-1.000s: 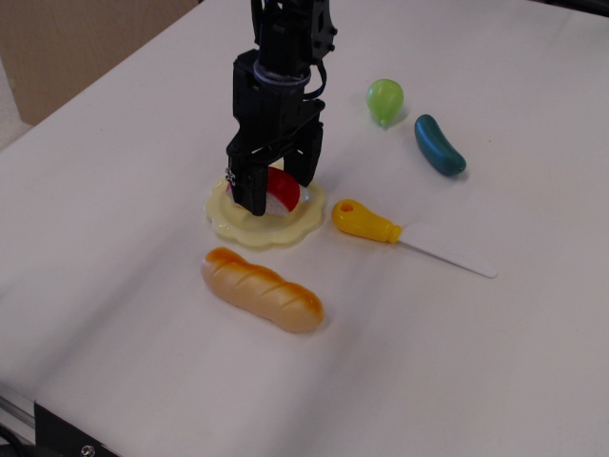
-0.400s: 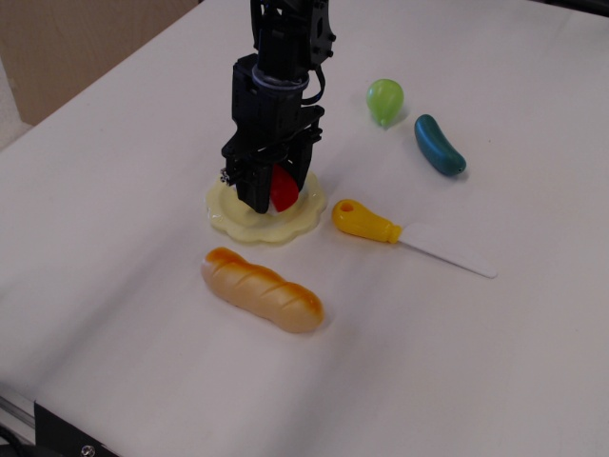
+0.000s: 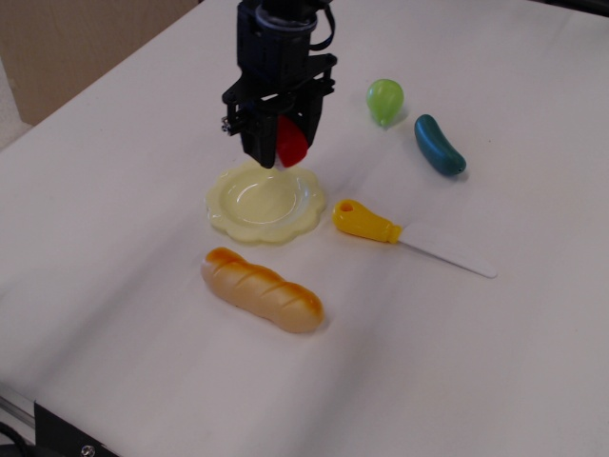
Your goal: Take sushi off plate
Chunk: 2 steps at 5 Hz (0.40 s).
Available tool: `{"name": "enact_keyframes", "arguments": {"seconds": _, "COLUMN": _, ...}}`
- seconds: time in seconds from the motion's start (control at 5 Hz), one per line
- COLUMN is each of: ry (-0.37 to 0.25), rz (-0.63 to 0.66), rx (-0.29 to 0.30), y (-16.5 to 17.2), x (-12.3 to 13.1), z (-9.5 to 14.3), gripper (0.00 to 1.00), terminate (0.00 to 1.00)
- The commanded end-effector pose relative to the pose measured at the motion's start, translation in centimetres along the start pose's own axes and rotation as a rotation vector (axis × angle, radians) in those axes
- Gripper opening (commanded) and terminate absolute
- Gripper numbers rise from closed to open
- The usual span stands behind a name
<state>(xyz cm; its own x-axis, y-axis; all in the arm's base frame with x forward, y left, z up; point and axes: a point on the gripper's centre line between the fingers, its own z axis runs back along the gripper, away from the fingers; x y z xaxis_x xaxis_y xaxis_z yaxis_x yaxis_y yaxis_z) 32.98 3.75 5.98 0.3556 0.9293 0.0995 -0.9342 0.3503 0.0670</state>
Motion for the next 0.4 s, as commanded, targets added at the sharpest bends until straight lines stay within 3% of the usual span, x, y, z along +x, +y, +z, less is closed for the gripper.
{"name": "enact_keyframes", "arguments": {"seconds": 0.0, "ry": -0.009, "rz": -0.357, "rx": -0.121, "y": -4.9, "x": -4.4, "z": 3.1, "gripper": 0.00, "terminate": 0.00}}
{"name": "enact_keyframes", "arguments": {"seconds": 0.2, "ry": 0.001, "rz": -0.500, "rx": -0.134, "y": -6.4, "x": -7.2, "z": 2.7, "gripper": 0.00, "terminate": 0.00}}
